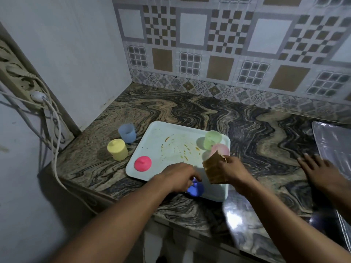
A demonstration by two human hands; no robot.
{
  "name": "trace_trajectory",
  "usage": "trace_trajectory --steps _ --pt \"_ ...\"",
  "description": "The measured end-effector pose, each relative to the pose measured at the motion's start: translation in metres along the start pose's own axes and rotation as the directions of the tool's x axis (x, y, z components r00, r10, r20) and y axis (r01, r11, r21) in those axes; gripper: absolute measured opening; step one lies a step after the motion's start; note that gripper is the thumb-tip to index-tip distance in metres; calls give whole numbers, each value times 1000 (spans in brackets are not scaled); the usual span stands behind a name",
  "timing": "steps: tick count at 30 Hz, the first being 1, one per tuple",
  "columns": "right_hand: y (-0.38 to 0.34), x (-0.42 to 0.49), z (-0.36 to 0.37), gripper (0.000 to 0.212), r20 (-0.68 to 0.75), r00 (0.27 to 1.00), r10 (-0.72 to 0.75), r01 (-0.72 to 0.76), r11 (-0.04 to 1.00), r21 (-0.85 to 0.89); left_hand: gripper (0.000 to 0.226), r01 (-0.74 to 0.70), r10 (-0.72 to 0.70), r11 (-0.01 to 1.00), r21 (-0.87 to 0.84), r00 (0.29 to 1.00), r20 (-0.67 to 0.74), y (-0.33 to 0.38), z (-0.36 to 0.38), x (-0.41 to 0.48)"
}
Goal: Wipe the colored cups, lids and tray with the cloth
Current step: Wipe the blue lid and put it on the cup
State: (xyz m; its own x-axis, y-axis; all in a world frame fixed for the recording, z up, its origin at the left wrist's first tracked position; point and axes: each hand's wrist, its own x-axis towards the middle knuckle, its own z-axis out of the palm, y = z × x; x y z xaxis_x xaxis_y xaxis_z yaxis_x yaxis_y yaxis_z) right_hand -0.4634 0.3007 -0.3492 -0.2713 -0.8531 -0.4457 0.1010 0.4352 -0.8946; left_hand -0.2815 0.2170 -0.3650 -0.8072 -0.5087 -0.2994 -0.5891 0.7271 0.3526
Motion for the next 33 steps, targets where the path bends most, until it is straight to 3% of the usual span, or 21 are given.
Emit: trace_trajectory --steps 6,9,11,12,14,19,22,27,30,33 --pt "19 -18 2 23 -69 992 -105 84 961 -265 30 15 -15 995 96 1000 -1 6 5 5" --pt "32 -16 6 29 -71 962 -262 178 806 -565 21 25 -19 995 99 998 -56 6 6 5" --pt "41 -16 13 10 -38 941 -335 231 722 -653 14 30 -21 996 80 993 -120 6 7 4" --pt "44 -18 17 12 0 930 -368 276 696 -663 12 24 -13 997 70 987 -159 5 8 4" --pt "49 -24 25 35 62 895 -442 371 657 -657 11 1 14 998 61 970 -243 5 9 1" --pt "60 -22 33 60 28 782 -623 464 550 -694 13 -7 -35 996 -87 880 -474 6 16 -7" --pt "66 -19 39 63 59 728 -683 498 467 -730 14 34 -113 988 -152 828 -550 5 17 -9" --pt "65 -11 56 62 41 668 -743 542 447 -712 14 90 -256 954 -286 739 -623 -2 15 -13" --pt "66 -9 70 50 122 602 -789 584 331 -741 16 159 -367 920 -358 668 -647 -11 8 -17" --pt "61 -3 83 49 292 607 -739 635 231 -737 18 219 -455 884 -413 608 -651 -25 -1 -21"
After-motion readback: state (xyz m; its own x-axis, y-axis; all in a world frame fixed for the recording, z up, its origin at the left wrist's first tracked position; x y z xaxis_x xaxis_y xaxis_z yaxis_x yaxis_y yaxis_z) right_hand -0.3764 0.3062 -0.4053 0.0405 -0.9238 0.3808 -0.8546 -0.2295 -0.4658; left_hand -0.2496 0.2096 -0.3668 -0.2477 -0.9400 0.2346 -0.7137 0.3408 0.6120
